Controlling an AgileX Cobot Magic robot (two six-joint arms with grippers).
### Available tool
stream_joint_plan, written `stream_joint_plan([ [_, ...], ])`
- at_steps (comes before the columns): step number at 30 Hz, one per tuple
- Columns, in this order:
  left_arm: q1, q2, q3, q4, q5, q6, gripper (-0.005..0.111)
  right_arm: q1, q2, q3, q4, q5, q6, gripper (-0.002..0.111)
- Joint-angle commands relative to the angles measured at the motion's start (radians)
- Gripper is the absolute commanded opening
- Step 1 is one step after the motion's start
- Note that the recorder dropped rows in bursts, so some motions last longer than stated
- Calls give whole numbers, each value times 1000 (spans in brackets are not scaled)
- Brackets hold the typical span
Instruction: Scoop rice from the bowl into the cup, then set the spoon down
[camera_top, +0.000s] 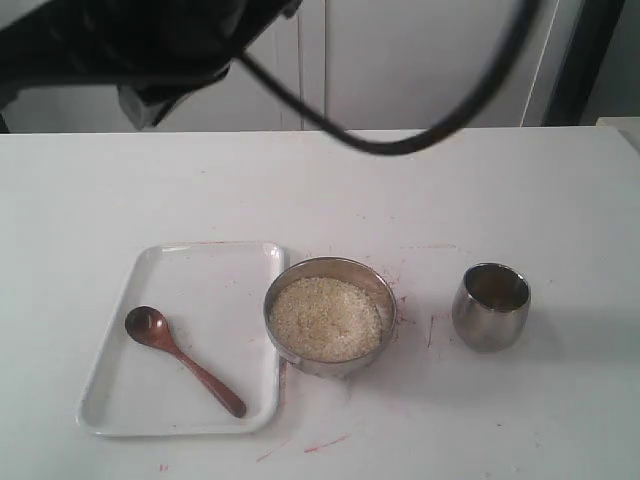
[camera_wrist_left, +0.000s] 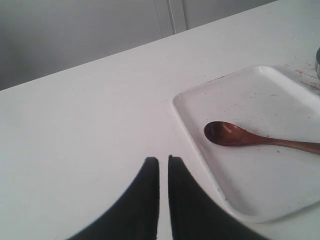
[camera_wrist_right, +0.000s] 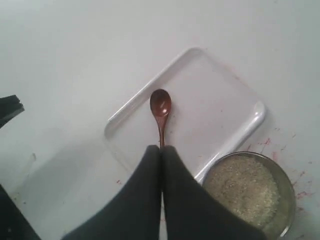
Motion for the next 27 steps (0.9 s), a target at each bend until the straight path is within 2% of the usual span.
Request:
stream_joint_plan([
  [1, 2, 1, -5, 0, 2, 0, 14, -2, -152, 64, -90, 0, -19, 0],
  [7, 2, 1, -5, 0, 2, 0, 14, -2, -377, 181, -151, -21, -19, 0],
  [17, 2, 1, -5, 0, 2, 0, 14, -2, -764, 410, -178, -188, -19, 0],
  [24, 2, 1, -5, 0, 2, 0, 14, -2, -1082, 715, -174, -309, -19, 0],
  [27, 2, 1, -5, 0, 2, 0, 14, -2, -1206, 892, -134, -423, -19, 0],
])
